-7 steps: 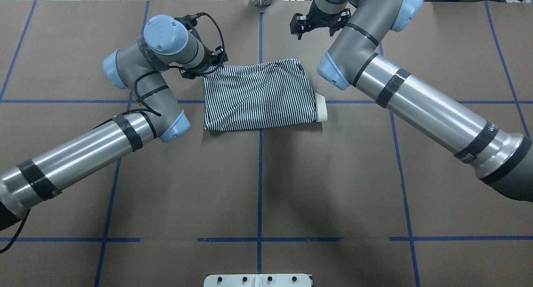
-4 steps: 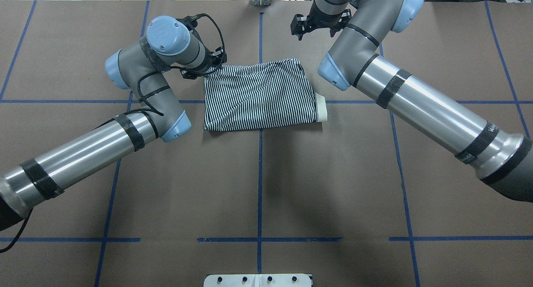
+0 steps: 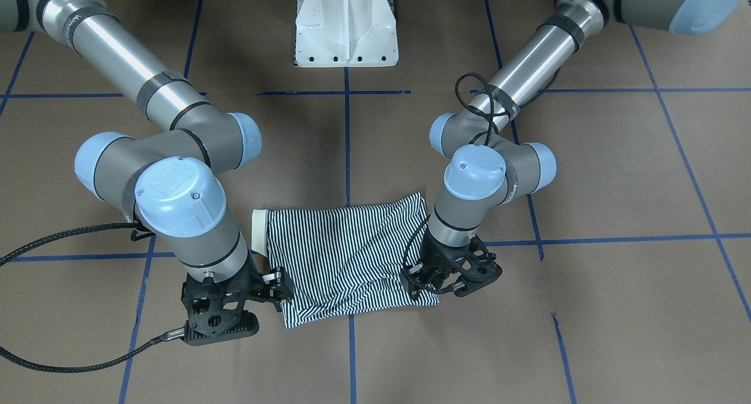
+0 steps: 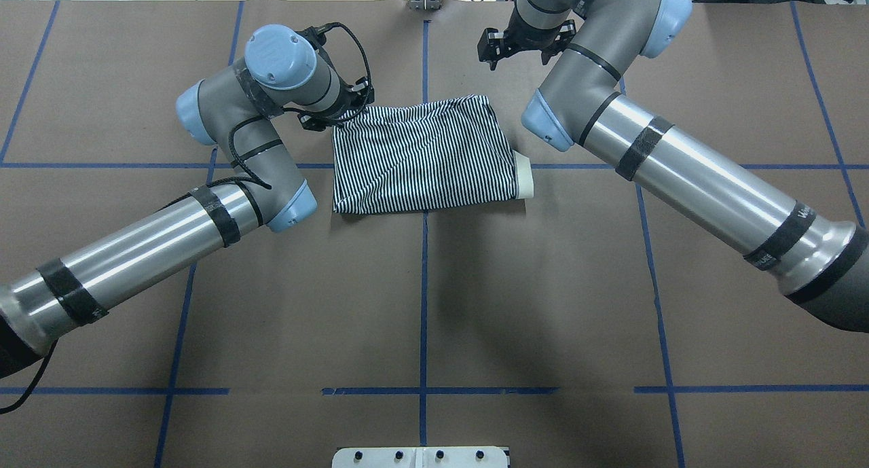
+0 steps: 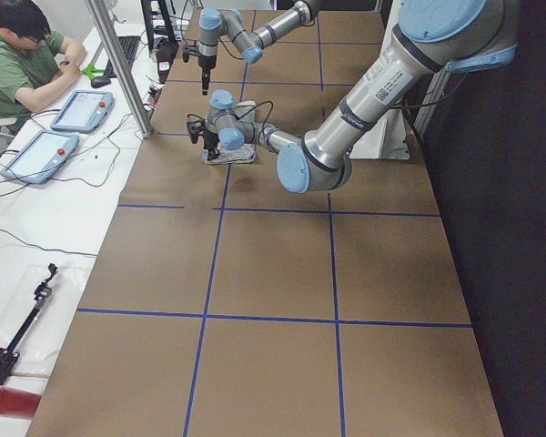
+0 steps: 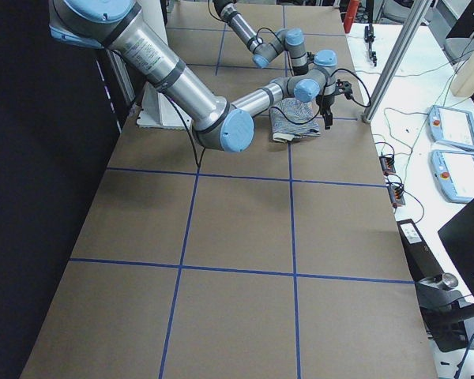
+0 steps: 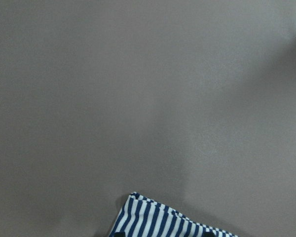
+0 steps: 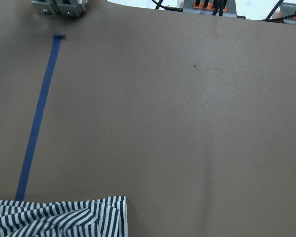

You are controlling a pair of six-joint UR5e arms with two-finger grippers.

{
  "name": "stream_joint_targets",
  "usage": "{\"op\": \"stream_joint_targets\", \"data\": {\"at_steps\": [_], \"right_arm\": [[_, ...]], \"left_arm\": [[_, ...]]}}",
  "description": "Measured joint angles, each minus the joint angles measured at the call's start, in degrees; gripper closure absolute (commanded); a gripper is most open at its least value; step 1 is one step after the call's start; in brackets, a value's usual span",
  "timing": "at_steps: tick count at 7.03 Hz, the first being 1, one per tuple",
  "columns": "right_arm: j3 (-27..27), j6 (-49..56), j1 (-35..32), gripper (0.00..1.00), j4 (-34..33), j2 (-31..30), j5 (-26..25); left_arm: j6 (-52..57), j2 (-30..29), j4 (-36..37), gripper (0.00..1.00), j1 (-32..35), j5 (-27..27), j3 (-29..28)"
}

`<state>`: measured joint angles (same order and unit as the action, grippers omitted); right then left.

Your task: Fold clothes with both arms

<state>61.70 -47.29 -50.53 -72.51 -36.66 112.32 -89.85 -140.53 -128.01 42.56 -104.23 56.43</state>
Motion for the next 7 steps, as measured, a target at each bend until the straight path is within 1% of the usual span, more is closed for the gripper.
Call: {"op": "stream_joint_targets", "data": {"at_steps": [1, 2, 7], "right_arm": [[0.00, 0.00, 0.04, 0.00, 0.00, -0.05, -0.02], [0.00, 0.00, 0.06, 0.00, 0.00, -0.09, -0.06], [0.00, 0.00, 0.09, 0.00, 0.03, -0.42, -0.09]], "left_arm": [[-0.04, -0.04, 0.38, 0.80, -0.16, 0.05, 0.00], [-0.08, -0.12, 0.95, 1.00, -0.30, 0.07, 0.02], [0.04, -1.21, 3.78, 1.00, 0.04, -0.26, 0.53]]}}
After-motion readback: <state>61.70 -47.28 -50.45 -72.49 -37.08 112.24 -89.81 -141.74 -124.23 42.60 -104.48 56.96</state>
